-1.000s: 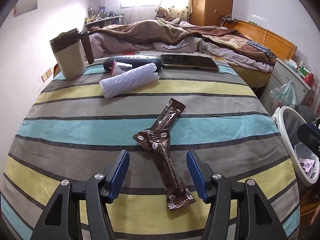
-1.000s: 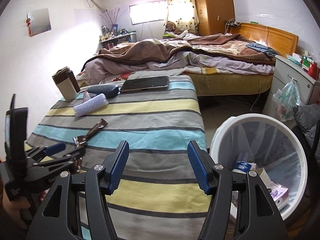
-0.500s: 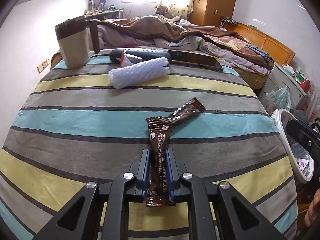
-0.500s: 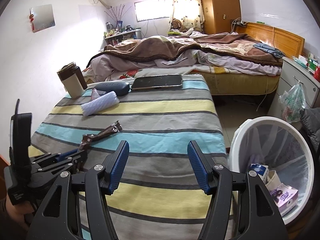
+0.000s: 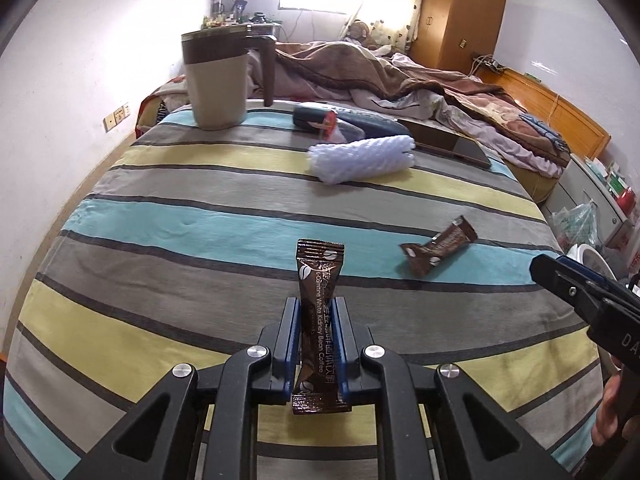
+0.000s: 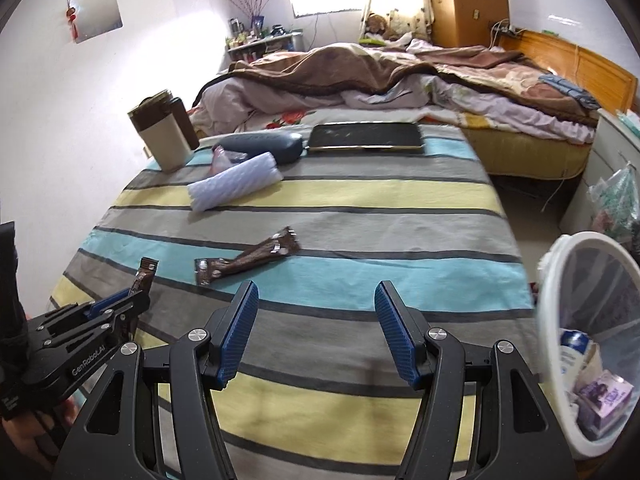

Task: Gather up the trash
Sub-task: 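Reach the right gripper to the other brown wrapper while the left holds its wrapper, then carry both brown wrappers over the white bin with both grippers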

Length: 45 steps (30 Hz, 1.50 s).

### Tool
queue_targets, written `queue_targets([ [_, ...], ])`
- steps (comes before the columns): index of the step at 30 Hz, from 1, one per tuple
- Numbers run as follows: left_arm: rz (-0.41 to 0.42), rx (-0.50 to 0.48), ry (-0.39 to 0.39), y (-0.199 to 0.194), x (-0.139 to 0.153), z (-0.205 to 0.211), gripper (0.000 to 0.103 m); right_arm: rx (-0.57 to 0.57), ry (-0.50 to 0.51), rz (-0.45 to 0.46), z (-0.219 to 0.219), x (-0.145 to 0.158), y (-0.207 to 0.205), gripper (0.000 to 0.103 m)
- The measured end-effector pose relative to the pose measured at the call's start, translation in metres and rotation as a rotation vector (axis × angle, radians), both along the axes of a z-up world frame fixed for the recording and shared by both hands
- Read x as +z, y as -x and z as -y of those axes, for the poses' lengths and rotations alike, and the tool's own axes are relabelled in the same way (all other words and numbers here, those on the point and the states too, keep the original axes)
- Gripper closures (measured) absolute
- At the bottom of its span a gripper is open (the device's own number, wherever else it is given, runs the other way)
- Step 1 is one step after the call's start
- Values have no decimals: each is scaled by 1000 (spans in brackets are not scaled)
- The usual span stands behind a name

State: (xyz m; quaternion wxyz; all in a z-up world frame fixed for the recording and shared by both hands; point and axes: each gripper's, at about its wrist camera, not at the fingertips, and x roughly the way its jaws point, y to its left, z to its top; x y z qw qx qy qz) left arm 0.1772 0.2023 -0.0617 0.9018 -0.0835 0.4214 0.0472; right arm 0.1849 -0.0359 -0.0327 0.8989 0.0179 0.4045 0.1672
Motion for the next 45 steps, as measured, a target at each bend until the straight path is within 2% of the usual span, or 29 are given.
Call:
queue_targets([
  [6,16,32,-3,3,1,-19,87,10,-17,-45,-22,-8,-15,41],
  [14,6,32,40,3,-3,-28,87,-56,-20,-118,-46,-25,-36,41],
  [19,-3,30,64,0,-8,-31,87,-49,-19,-112,-51,-25,-38,41],
  [26,-2,28,67,-1,-10,-32,87,-16,97,-75,-62,-26,-33,41],
  [30,-1,29,71,-2,-11,-32,87,-5,116,-68,-57,-24,-27,41],
  [31,-1,28,72,-2,-11,-33,87,-6,110,-69,-55,-24,-27,42],
  [33,1,28,77,-3,-12,-33,87,-22,108,-67,-51,-23,-27,53],
  [40,2,23,74,-5,-12,-32,86,-27,90,-70,-52,-24,-31,61],
  [42,3,21,74,-5,-12,-31,86,-28,92,-69,-51,-25,-31,73],
  [45,6,17,74,-4,-11,-31,86,-35,76,-73,-48,-25,-32,80],
])
